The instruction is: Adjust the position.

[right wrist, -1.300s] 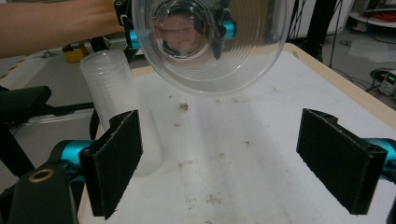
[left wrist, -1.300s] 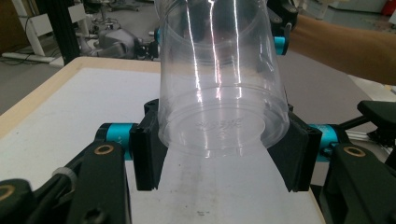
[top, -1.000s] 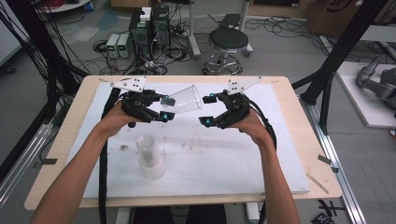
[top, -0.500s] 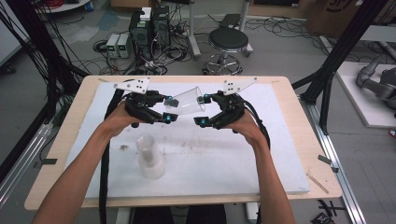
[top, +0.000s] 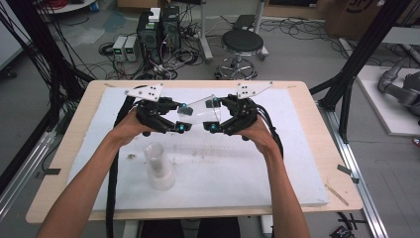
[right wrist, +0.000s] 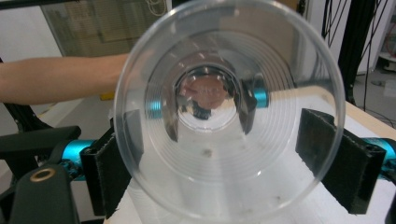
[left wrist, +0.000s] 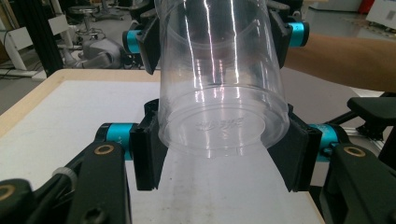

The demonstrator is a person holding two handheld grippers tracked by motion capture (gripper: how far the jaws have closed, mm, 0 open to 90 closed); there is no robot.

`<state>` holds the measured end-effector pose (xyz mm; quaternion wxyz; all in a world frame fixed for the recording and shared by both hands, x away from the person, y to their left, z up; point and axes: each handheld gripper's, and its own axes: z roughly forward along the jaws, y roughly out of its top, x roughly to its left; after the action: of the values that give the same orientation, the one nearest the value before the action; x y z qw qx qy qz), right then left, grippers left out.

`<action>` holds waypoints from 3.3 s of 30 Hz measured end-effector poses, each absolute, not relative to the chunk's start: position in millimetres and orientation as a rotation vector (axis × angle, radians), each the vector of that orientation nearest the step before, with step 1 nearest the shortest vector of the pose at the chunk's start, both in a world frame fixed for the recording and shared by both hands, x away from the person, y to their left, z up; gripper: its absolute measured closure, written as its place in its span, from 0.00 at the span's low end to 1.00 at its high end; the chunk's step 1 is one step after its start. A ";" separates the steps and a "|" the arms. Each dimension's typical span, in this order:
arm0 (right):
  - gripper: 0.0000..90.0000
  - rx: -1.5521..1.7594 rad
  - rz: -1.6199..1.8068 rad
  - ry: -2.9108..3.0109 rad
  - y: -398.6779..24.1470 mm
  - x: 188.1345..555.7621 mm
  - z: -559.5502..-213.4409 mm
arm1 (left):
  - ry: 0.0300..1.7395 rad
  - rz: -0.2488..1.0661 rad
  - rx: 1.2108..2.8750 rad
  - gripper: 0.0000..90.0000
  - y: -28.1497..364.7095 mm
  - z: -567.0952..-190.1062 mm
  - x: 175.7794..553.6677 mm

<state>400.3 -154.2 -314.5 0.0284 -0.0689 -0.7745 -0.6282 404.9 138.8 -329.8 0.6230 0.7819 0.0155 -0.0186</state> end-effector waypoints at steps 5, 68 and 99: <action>0.16 -0.208 -1.945 -2.384 -154.0 400.3 -313.7 | 0.033 -0.042 1.795 0.47 137.0 -329.9 405.1; 0.35 -0.287 -1.974 -2.401 -166.7 402.6 -307.6 | 0.313 0.019 1.873 0.06 168.9 -313.0 400.0; 0.35 -0.792 -1.375 -2.888 -183.5 412.9 -300.0 | 0.914 0.505 1.717 0.06 273.1 -373.6 327.2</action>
<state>412.9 -183.5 -300.0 -0.0768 -0.2397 -0.8739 -0.4159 327.2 273.1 -373.6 0.5362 0.7213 0.3837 0.2121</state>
